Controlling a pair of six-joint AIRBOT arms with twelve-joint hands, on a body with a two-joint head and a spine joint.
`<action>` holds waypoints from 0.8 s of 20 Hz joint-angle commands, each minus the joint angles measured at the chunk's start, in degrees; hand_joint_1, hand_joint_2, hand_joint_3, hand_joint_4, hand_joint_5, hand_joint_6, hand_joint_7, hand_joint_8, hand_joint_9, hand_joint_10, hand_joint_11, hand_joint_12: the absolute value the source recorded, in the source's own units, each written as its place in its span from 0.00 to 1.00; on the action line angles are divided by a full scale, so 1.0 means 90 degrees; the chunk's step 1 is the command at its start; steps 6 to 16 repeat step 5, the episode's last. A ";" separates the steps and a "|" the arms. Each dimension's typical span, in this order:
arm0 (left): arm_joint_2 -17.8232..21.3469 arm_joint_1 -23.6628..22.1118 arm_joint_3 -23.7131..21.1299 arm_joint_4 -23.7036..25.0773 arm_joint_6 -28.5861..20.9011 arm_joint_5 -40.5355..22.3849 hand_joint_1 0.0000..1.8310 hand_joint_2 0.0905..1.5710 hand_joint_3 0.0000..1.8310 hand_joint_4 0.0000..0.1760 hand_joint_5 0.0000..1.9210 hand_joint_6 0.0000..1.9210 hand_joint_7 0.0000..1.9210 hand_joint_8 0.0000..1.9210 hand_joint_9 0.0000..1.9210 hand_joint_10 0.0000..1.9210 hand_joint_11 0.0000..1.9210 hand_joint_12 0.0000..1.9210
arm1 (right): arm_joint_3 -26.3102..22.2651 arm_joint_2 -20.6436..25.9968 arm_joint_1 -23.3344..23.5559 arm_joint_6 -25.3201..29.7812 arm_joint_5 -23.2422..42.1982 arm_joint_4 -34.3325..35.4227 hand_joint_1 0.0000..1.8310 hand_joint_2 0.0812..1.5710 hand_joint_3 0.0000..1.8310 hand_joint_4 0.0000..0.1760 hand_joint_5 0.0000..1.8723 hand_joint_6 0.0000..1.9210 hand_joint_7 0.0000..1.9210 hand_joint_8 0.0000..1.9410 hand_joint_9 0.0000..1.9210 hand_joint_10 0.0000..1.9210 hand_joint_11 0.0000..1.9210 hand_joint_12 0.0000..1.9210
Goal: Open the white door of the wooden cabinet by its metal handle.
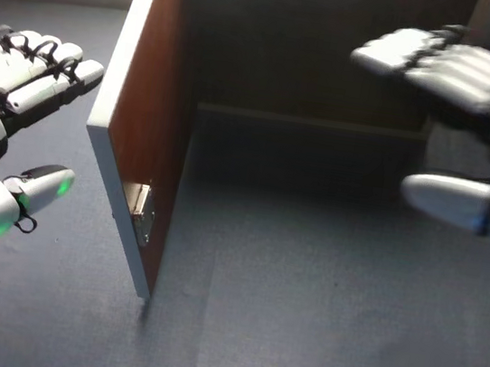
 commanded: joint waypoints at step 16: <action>0.0121 -0.0007 -0.0040 -0.0018 -0.0065 -0.1014 0.12 0.94 0.00 0.00 0.06 0.00 0.05 0.00 0.05 0.00 0.06 0.03 | -0.0356 0.0468 -0.0910 -0.0262 0.1737 0.1353 0.06 0.90 0.00 0.00 0.03 0.00 0.02 0.00 0.01 0.00 0.04 0.02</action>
